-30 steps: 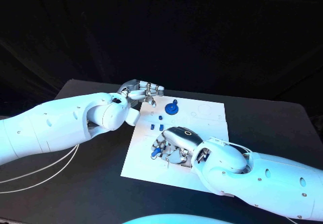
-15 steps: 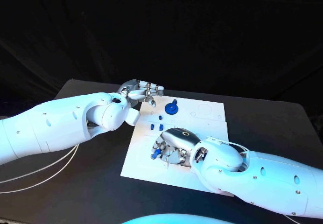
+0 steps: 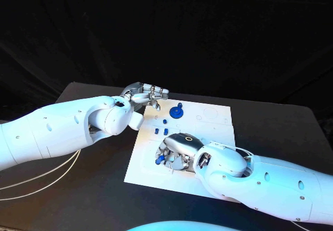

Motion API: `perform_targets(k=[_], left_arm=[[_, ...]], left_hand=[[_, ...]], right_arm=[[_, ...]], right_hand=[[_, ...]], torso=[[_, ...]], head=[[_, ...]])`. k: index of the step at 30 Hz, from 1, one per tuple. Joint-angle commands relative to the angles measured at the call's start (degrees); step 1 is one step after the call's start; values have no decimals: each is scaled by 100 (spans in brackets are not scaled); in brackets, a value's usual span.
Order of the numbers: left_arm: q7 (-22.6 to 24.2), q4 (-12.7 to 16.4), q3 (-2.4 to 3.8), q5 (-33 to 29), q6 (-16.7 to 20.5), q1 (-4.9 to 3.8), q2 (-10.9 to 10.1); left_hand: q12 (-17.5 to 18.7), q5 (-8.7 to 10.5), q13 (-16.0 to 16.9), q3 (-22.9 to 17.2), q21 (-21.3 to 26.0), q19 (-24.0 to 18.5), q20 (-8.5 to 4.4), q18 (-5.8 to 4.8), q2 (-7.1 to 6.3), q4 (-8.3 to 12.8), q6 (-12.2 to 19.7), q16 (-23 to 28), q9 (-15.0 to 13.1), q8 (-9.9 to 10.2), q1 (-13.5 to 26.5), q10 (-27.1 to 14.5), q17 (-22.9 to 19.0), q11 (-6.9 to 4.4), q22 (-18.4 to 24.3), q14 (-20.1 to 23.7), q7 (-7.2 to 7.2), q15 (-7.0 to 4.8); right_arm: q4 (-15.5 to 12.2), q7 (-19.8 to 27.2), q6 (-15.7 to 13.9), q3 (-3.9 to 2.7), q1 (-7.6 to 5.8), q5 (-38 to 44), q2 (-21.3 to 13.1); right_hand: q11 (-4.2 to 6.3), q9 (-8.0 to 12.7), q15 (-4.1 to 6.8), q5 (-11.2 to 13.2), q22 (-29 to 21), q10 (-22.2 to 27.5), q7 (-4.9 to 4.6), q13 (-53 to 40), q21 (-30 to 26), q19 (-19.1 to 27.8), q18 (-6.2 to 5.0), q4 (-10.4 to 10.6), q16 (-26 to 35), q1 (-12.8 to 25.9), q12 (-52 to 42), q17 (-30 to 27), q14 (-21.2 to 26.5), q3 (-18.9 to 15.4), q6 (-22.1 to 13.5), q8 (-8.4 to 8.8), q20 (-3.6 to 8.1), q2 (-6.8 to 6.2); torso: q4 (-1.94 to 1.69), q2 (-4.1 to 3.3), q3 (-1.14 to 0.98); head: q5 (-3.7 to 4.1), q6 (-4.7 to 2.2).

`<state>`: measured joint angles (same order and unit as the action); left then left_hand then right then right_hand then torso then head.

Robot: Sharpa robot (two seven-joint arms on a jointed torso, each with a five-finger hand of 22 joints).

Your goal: Assemble the parts on the task board

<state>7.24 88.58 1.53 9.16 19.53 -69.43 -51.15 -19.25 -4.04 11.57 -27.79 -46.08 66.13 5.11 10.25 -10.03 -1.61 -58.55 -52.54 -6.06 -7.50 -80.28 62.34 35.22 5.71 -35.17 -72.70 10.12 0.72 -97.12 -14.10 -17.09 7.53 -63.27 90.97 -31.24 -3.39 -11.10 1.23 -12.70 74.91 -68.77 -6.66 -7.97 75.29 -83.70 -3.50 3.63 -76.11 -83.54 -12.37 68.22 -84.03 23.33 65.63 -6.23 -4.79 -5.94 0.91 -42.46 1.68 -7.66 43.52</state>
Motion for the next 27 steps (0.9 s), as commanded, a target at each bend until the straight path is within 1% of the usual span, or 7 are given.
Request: perform_targets(k=[1, 4, 7, 12, 20, 26, 27], left_arm=[[31, 21, 4, -24, -91, -4, 4], [29, 23, 4, -24, -90, -4, 3], [28, 25, 4, -24, -92, -4, 2], [18, 25, 4, -24, -105, -4, 1], [4, 25, 4, -24, -127, -4, -5], [-1, 22, 4, -24, -133, -4, -11], [-2, 19, 4, -24, -134, -4, -13]], left_hand=[[13, -20, 7, 6, 35, 13, 30, 31, 56, 28, 50, 28, 6, 37, -3, -38, -6, -18, 5, 38, 2, -9], [13, -20, 7, 6, 35, 13, 30, 31, 56, 28, 50, 28, 6, 37, -3, -38, -6, -18, 5, 38, 2, -9], [13, -20, 7, 6, 35, 13, 30, 31, 56, 28, 50, 28, 6, 37, -3, -38, -6, -18, 5, 38, 2, -9], [13, -20, 7, 6, 35, 13, 30, 31, 56, 28, 50, 28, 6, 37, -3, -38, -6, -18, 5, 38, 2, -9], [11, -20, 9, 9, 41, 15, 33, 32, 62, 36, 62, 30, 10, 38, -6, -55, -9, -13, 10, 44, 7, -5], [11, -20, 9, 9, 41, 15, 33, 32, 62, 36, 62, 30, 10, 38, -6, -55, -9, -13, 10, 44, 7, -5], [11, -20, 9, 9, 41, 15, 33, 32, 62, 36, 62, 30, 10, 38, -6, -55, -9, -13, 10, 44, 7, -5]], right_arm=[[12, -86, 219, 17, 18, 105, 23], [19, -80, 229, 20, 18, 95, 46], [25, -67, 198, 24, 18, 76, 61], [19, -69, 57, 26, 18, 55, 52], [-36, -40, -220, 27, 25, 26, -30], [-262, 75, -634, 23, 27, -105, -251], [-350, 137, -762, 16, 24, -183, -339]], right_hand=[[9, -95, -3, -20, 983, 60, -53, -6, -33, 3, 40, 13, 4, 80, 41, -12, -195, 23, 15, -8, 7, 15], [-41, -64, -44, 2, 973, 170, -109, 8, -77, 21, 34, 50, 9, 214, 127, -21, -191, -1, -141, 86, -19, -39], [-115, 10, -110, -3, 955, 370, -163, 38, -149, 50, 24, 135, 15, 428, 235, -34, -185, -89, -441, 258, -69, -165], [-114, 102, -118, 114, 945, 469, -141, 20, -199, 65, 10, 211, 23, 631, 237, -51, -176, -276, -817, 277, -101, -322], [-83, 189, -88, 126, 951, 526, -34, -48, -214, 56, 8, 212, 24, 653, 150, -58, -174, -441, -1242, 268, -84, -354], [-59, 215, -70, 122, 986, 500, 11, -105, -127, 9, 26, 214, 51, 652, 55, -103, -167, -532, -1394, 263, -73, -349], [-47, 216, -60, 107, 999, 478, 14, -121, -91, -9, 33, 214, 70, 647, 26, -131, -160, -547, -1409, 258, -68, -345]], torso=[[-1, 3, 0], [0, 5, 3], [-2, 5, 0], [-2, 5, -1], [0, 5, -4], [6, 8, -5], [10, 11, -3]], head=[[0, -2], [8, -14], [16, -25], [23, -30], [30, -48], [45, -68], [48, -71]])
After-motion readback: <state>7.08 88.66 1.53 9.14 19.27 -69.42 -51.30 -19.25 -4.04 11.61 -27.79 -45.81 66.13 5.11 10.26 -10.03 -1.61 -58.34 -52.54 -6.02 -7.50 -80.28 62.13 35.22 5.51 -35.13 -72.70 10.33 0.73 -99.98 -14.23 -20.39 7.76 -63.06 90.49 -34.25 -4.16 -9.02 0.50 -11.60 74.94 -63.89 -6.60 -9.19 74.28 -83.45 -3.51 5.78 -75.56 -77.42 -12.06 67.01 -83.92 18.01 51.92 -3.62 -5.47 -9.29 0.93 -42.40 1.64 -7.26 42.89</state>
